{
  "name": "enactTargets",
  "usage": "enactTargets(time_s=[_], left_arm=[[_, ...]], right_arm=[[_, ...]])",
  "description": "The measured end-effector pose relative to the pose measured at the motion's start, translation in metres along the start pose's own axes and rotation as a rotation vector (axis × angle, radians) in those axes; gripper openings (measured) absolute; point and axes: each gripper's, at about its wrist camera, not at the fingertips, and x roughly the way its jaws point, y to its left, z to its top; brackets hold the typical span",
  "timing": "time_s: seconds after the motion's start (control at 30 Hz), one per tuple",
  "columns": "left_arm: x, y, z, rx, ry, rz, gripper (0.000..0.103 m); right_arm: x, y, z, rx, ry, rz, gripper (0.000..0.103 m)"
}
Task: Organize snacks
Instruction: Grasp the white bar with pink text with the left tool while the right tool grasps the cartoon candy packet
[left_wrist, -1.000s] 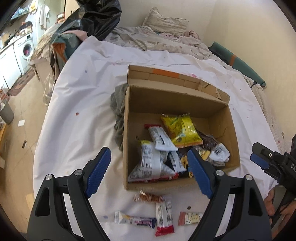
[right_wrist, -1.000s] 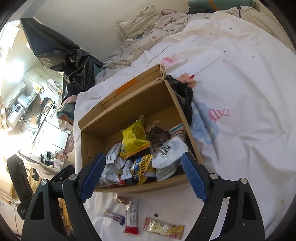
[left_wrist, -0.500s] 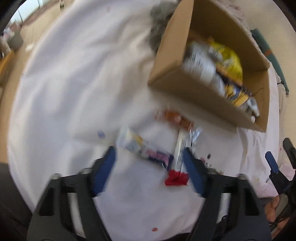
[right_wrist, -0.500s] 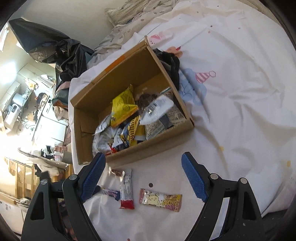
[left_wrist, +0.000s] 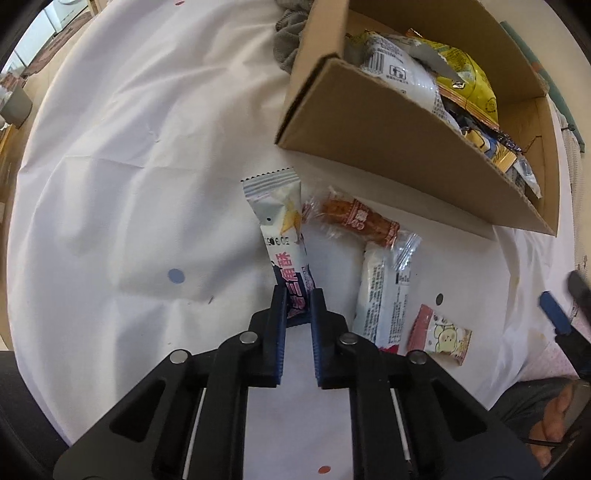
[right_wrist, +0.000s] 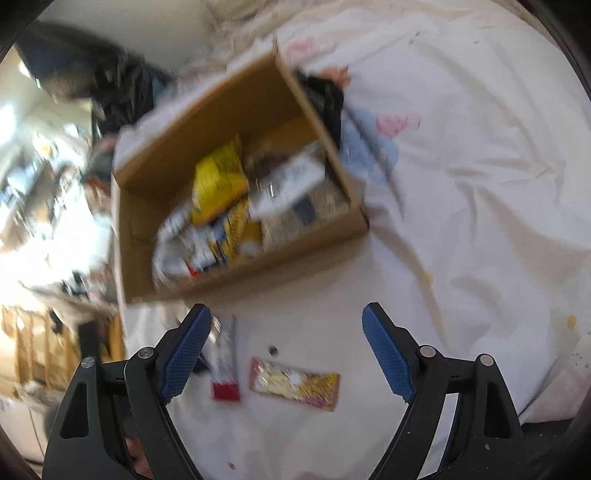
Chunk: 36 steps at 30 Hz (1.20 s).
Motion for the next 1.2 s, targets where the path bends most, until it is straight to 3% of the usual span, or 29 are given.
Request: enactTargets(time_s=[0.17,0.33,0.47,0.5,0.57,0.63,0.73,0.8,0.87,0.93,0.97,1.03,1.07,1.13,1.2], left_arm=[[-0.015,0.001,-0.009,0.049,0.031,-0.018,0.006],[-0.015,0.021,-0.010,0.030,0.056,-0.007,0.006],[-0.022,0.019,-0.008,0.005,0.026,-0.025,0.008],[-0.026,0.015,-0.007,0.022,0.013,-0.038,0.011],[-0.033,0.008,-0.006,0.055,-0.018,-0.038,0.027],[-0.036,0.005,-0.003,0.045,-0.048,-0.025,0.055],[-0.032,0.006,0.005,0.016,-0.060,-0.008,0.062],[-0.021,0.006,0.011,0.009,-0.054,0.034,0.062],[-0.010,0.004,0.017,0.009,-0.041,0.064,0.062],[0.001,0.003,0.020,0.010,-0.017,0.082,0.061],[0.005,0.002,0.020,0.007,-0.009,0.084,0.060],[0.007,0.003,0.019,0.011,-0.016,0.110,0.045],[0.007,0.004,0.019,0.018,-0.015,0.121,0.041],[0.006,0.009,0.018,0.032,-0.012,0.121,0.014],[0.003,0.014,0.019,0.031,-0.008,0.101,0.013]], right_arm=[[0.048,0.026,-0.019,-0.259,0.250,-0.100,0.086],[0.072,0.046,-0.030,-0.479,0.294,-0.203,0.086],[0.080,0.057,-0.040,-0.566,0.320,-0.209,0.086],[0.082,0.061,-0.044,-0.588,0.328,-0.209,0.086],[0.084,0.067,-0.053,-0.629,0.344,-0.212,0.086],[0.088,0.070,-0.061,-0.668,0.349,-0.239,0.086],[0.098,0.066,-0.063,-0.669,0.361,-0.279,0.086],[0.101,0.066,-0.062,-0.665,0.354,-0.278,0.084],[0.101,0.069,-0.062,-0.681,0.347,-0.273,0.074],[0.099,0.071,-0.062,-0.687,0.340,-0.259,0.054],[0.100,0.075,-0.062,-0.689,0.340,-0.252,0.049],[0.099,0.074,-0.059,-0.684,0.351,-0.227,0.028],[0.098,0.074,-0.058,-0.679,0.351,-0.217,0.027],[0.096,0.075,-0.059,-0.658,0.351,-0.201,0.027],[0.091,0.073,-0.055,-0.615,0.350,-0.163,0.027]])
